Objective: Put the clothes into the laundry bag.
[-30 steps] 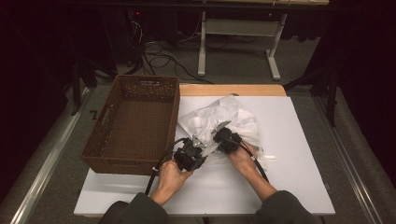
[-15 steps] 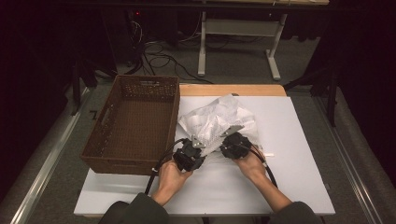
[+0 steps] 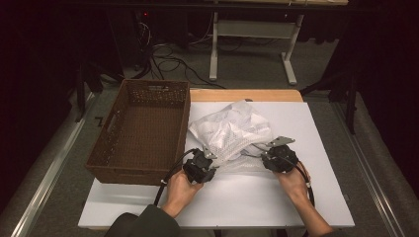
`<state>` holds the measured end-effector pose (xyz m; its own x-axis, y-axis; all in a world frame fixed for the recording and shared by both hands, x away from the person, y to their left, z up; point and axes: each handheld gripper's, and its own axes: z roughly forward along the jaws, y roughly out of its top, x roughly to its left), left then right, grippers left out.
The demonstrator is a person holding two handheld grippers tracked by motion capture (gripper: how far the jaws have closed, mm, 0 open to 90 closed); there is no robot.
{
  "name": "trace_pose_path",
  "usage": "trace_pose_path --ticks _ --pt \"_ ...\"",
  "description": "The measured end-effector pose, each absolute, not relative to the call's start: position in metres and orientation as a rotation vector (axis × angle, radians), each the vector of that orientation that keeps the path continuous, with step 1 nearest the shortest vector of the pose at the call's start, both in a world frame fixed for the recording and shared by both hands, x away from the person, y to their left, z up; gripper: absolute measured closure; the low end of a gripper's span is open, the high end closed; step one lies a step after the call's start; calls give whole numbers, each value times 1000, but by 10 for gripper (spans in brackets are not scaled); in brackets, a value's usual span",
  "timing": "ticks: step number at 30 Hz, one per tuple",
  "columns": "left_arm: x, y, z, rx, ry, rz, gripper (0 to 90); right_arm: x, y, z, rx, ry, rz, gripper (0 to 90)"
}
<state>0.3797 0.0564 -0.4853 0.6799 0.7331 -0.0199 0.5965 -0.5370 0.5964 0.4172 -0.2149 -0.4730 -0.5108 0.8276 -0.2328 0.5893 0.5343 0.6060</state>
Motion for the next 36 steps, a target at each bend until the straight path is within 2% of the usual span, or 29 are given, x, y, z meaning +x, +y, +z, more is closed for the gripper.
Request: trace_pose_path --ticks 5,8,10,12,13,17,22,25,27,30,33,36 --pt "378 57 -485 2317 1018 312 741 424 -226 -477 1246 2235 592 513" --pt "379 57 -485 2318 1014 306 766 427 -231 -483 1274 2266 585 525" --pt "378 57 -485 2309 1007 314 787 430 -233 -489 1279 2292 579 619" --pt "377 58 -483 2293 1001 317 804 429 -236 -488 1255 2288 591 764" --pt "377 58 -482 2290 1000 315 808 428 -238 -485 1260 2288 615 801" --pt "376 61 -479 2261 1008 338 820 418 -250 -471 1248 2275 665 852" --pt "374 62 -474 2258 1010 334 827 400 -268 -458 1244 2290 691 862" --pt "374 61 -476 2277 1015 323 826 391 -269 -464 1246 2346 653 859" --pt "374 61 -477 2285 1019 310 822 388 -267 -470 1244 2373 640 821" --pt "374 61 -478 2276 1022 299 811 385 -260 -467 1237 2356 682 715" --pt "373 63 -478 2273 1021 289 800 380 -247 -458 1171 2346 708 676" --pt "373 65 -478 2266 1026 281 788 375 -231 -449 1086 2358 722 681"
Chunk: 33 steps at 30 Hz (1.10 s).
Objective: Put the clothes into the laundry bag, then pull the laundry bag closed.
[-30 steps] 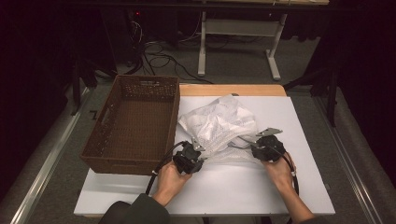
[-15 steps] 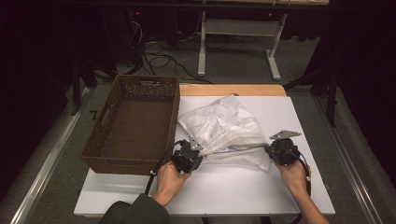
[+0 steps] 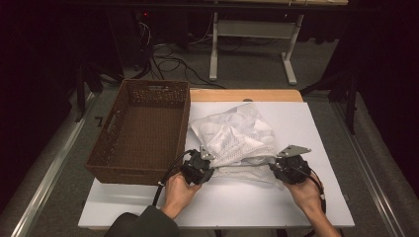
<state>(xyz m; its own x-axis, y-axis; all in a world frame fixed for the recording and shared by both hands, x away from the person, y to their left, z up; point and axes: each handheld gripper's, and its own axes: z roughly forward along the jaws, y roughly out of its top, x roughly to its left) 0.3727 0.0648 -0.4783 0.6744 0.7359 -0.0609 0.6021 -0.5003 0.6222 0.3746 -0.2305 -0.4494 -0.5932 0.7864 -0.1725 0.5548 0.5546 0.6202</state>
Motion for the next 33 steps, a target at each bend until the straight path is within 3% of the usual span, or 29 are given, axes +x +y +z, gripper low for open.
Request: trace_pose_path --ticks 10,22,29,33 --pt "371 66 -475 2236 1017 284 692 382 -180 -463 964 2525 740 801" --pt "370 67 -472 2224 1011 307 683 407 -160 -493 1027 2570 651 782" --pt "370 67 -473 2227 1015 309 676 409 -159 -493 1035 2564 649 782" --pt "370 65 -472 2231 1007 303 722 406 -160 -494 1039 2554 646 781"
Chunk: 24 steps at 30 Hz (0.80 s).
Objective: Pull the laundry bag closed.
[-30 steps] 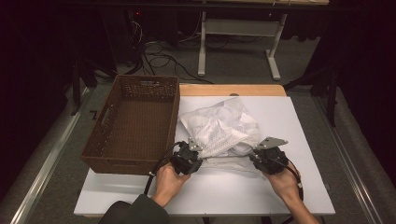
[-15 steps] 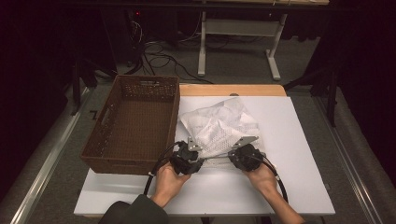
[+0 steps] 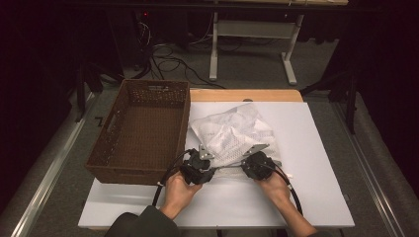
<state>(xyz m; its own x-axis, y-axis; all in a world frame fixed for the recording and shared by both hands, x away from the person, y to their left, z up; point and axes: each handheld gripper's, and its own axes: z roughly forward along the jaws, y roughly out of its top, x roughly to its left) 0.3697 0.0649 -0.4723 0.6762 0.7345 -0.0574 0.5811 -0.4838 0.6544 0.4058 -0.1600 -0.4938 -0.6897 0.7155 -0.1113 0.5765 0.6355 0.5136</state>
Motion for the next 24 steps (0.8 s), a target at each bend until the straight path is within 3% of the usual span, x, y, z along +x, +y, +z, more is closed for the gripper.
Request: trace_pose_path --ticks 8,24 --pt "370 67 -474 2243 996 280 812 409 -171 -492 1054 2554 608 784" --pt "372 65 -479 2262 997 265 836 379 -145 -483 898 2611 788 763"
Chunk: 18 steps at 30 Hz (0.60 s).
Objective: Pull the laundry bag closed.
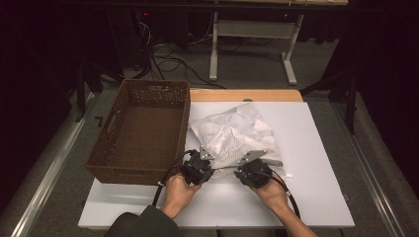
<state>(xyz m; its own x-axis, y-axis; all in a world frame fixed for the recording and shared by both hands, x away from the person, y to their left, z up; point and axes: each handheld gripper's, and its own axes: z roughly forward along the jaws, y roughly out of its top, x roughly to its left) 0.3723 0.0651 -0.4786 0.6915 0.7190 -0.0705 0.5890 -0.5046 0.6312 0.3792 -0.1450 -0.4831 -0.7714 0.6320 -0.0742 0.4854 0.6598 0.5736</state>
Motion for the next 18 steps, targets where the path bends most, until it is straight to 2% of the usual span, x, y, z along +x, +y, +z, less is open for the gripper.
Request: trace_pose_path --ticks 18 --pt "372 65 -479 2260 986 241 838 385 -106 -488 831 2686 843 774"
